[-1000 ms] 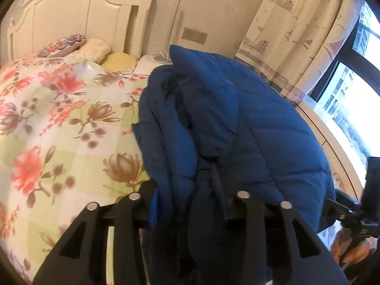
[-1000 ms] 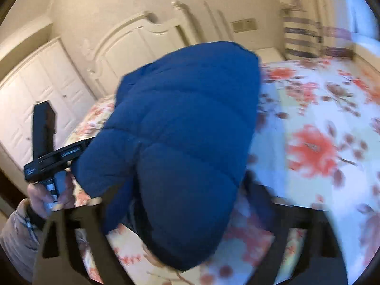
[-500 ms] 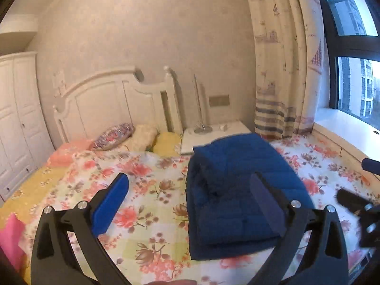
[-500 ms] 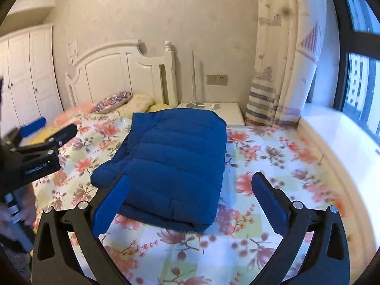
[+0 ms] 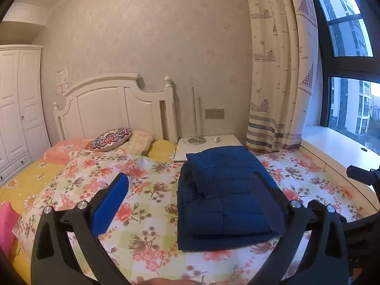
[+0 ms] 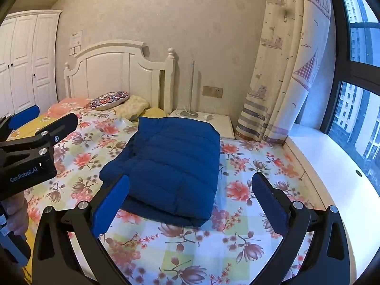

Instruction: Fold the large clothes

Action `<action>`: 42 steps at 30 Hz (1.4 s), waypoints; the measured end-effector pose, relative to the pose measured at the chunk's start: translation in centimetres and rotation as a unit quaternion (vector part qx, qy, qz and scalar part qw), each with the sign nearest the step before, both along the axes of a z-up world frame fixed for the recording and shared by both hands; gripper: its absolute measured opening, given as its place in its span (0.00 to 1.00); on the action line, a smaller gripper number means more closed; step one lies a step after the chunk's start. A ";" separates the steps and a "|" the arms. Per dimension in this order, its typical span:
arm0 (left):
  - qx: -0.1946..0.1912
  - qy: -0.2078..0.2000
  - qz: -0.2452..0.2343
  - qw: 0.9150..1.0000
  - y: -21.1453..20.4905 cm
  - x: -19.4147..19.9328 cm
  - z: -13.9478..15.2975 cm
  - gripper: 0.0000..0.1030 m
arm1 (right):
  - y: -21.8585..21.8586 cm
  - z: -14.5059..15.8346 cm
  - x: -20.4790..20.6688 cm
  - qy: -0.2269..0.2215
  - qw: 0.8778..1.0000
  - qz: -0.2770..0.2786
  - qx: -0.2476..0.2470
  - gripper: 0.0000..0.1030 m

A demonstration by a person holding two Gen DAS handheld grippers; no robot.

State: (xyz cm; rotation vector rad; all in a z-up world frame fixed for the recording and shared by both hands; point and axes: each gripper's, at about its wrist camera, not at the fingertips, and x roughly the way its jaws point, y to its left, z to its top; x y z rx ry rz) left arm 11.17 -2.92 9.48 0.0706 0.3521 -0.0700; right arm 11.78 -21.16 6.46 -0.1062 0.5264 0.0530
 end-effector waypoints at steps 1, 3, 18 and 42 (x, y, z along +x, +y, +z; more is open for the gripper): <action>0.000 0.001 -0.001 1.000 0.0 0.1 -0.1 0.98 | -0.1 0.0 0.0 0.000 1.000 0.000 0.001 0.96; 0.001 0.002 -0.002 1.000 0.0 0.1 -0.2 0.98 | -0.1 -0.1 -0.1 0.001 1.000 -0.001 0.002 0.96; -0.003 0.014 -0.006 1.000 0.3 0.3 -0.5 0.98 | 0.1 -0.3 -0.2 0.005 1.000 -0.001 0.004 0.96; 0.005 0.020 -0.007 1.000 0.5 0.3 -1.6 0.98 | 0.9 -1.1 -0.2 0.012 1.000 0.005 0.001 0.96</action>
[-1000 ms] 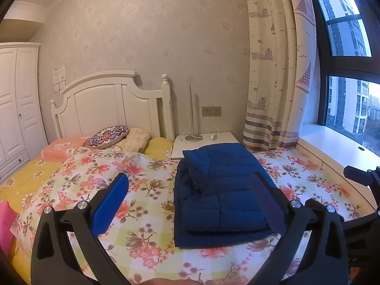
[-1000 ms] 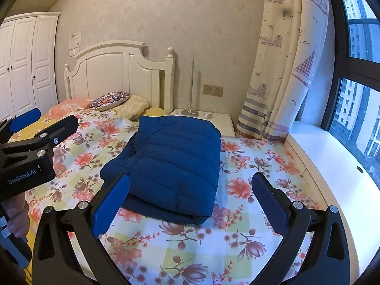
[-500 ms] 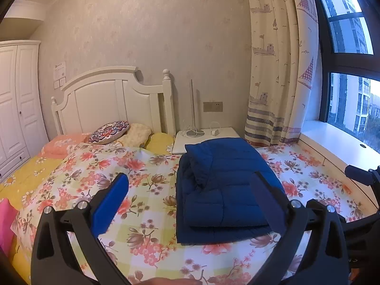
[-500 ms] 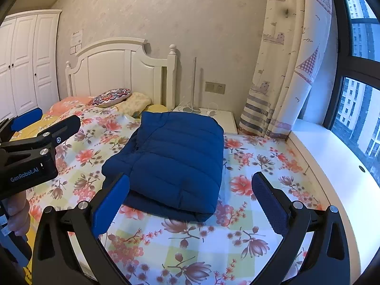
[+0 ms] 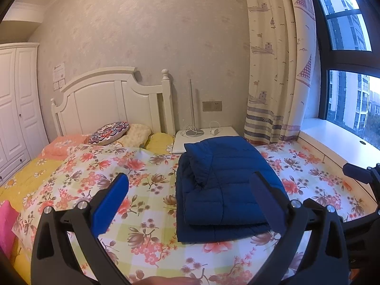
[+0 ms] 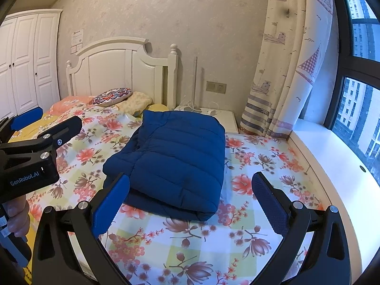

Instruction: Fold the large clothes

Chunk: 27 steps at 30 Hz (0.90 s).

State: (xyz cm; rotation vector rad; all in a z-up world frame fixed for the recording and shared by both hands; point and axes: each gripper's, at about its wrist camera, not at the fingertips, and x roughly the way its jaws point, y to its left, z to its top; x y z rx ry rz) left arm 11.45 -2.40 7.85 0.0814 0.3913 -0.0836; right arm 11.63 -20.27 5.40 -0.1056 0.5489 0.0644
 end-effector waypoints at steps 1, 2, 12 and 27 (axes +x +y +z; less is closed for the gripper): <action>0.000 0.000 0.000 1.000 0.0 0.0 0.0 0.98 | 0.1 -0.1 0.0 0.000 1.000 0.000 0.000 0.96; 0.000 0.000 -0.001 1.000 0.0 -0.1 -0.1 0.98 | 0.2 -0.1 0.0 0.001 1.000 0.000 0.000 0.96; 0.002 0.003 0.001 1.000 0.3 -0.1 -0.4 0.98 | 0.3 -0.4 0.0 0.001 1.000 0.001 -0.001 0.96; 0.011 0.058 -0.024 0.998 0.7 3.0 -4.7 0.98 | -1.0 -2.8 1.5 0.019 1.000 -0.004 0.002 0.96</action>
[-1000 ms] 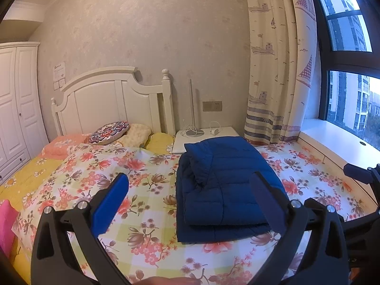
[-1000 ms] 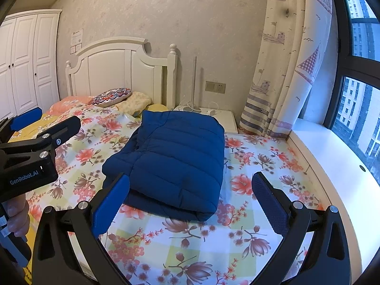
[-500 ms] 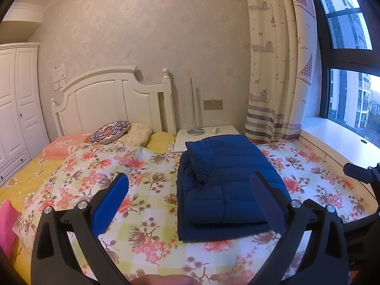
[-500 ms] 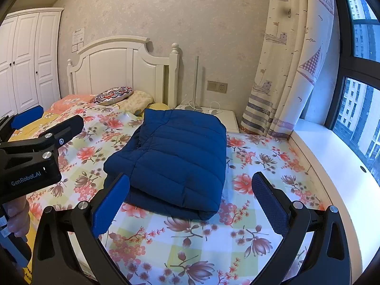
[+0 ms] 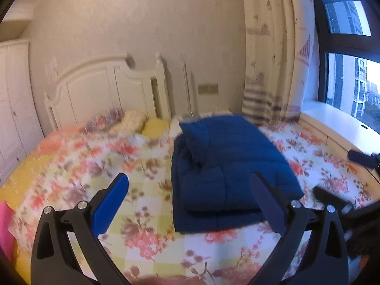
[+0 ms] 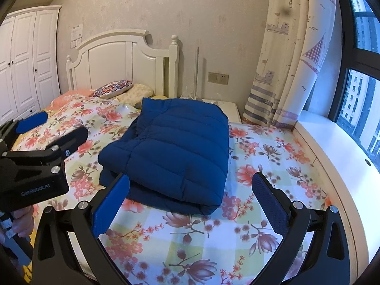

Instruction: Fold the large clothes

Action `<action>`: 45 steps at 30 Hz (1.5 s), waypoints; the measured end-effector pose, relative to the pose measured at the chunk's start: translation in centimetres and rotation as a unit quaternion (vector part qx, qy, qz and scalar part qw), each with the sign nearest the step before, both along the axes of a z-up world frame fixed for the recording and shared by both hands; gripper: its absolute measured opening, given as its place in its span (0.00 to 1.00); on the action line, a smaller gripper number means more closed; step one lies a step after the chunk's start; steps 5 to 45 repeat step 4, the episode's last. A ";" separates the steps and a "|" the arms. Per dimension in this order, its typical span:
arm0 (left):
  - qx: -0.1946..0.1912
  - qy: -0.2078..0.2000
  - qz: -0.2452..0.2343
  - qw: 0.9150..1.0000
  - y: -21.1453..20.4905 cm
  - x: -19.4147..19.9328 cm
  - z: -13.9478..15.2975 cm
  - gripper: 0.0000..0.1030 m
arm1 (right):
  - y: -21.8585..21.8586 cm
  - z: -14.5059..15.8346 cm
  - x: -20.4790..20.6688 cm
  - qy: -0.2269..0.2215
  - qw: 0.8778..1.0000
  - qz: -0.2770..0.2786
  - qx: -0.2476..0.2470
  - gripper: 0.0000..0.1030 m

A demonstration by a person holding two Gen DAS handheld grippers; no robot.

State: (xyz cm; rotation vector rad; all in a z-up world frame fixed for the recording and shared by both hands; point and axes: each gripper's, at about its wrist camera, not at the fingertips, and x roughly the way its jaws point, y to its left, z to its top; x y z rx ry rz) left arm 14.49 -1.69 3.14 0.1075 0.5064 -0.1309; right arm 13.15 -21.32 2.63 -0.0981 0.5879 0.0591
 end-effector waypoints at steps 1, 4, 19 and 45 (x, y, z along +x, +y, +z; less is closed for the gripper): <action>-0.004 0.021 -0.001 1.000 0.7 1.0 -0.9 0.98 | -0.9 -0.1 0.3 -0.001 1.000 -0.009 -0.001 0.96; -0.020 0.079 0.026 0.996 4.9 4.5 -3.7 0.98 | -7.0 0.0 1.9 0.008 0.998 -0.062 -0.015 0.96; -0.020 0.079 0.026 0.996 4.9 4.5 -3.7 0.98 | -7.0 0.0 1.9 0.008 0.998 -0.062 -0.015 0.96; -0.020 0.079 0.026 0.996 4.9 4.5 -3.7 0.98 | -7.0 0.0 1.9 0.008 0.998 -0.062 -0.015 0.96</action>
